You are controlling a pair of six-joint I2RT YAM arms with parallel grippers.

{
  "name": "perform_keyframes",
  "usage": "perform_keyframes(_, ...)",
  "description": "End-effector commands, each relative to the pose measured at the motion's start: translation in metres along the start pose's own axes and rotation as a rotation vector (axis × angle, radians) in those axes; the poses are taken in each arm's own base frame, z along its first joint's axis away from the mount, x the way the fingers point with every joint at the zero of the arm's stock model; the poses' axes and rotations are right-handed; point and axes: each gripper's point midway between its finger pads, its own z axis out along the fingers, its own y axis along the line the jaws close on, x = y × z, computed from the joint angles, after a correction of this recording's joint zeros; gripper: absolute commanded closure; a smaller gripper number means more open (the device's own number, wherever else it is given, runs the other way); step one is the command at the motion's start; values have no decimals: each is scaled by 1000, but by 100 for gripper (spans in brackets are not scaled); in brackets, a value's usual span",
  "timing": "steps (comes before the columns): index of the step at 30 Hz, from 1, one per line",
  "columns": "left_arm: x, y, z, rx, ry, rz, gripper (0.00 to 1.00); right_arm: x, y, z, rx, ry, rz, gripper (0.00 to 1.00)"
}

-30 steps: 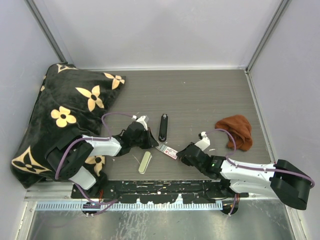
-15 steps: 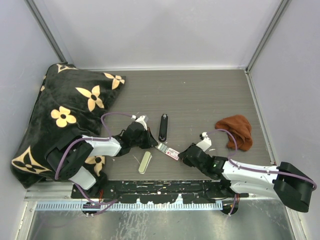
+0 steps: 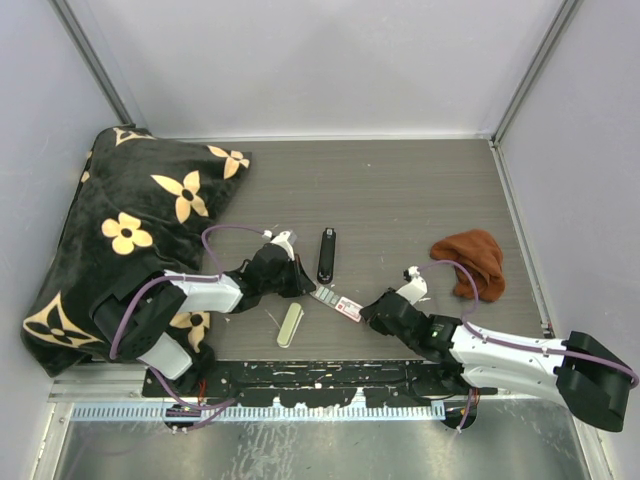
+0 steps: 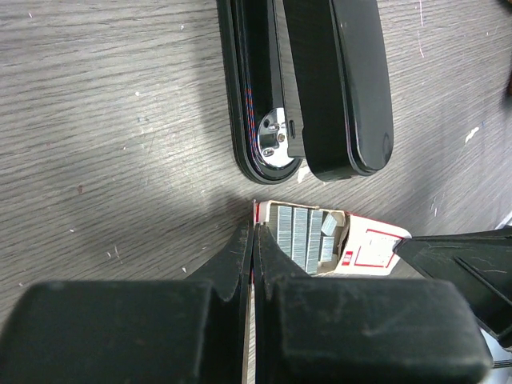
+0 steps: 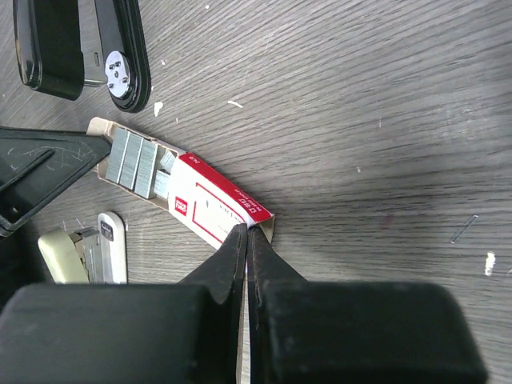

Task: Load the staples into the stapler
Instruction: Open the staple box at the center of the board.

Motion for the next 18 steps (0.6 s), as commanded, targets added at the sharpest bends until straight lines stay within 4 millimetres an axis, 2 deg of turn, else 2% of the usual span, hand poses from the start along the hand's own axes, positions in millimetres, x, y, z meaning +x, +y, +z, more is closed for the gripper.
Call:
perform_keyframes(1,-14,-11,0,38,-43,29,100,-8,-2,0,7,-40,1,99)
perform_keyframes(9,-17,-14,-11,26,-30,68,67,-9,-1,-1,7,-42,2,99)
perform_keyframes(14,-23,-18,-21,13,-25,120,54,-11,-2,-2,10,-50,3,99)
perform_keyframes(18,-20,-20,-23,17,7,149,49,-12,0,-3,7,-50,-3,99)
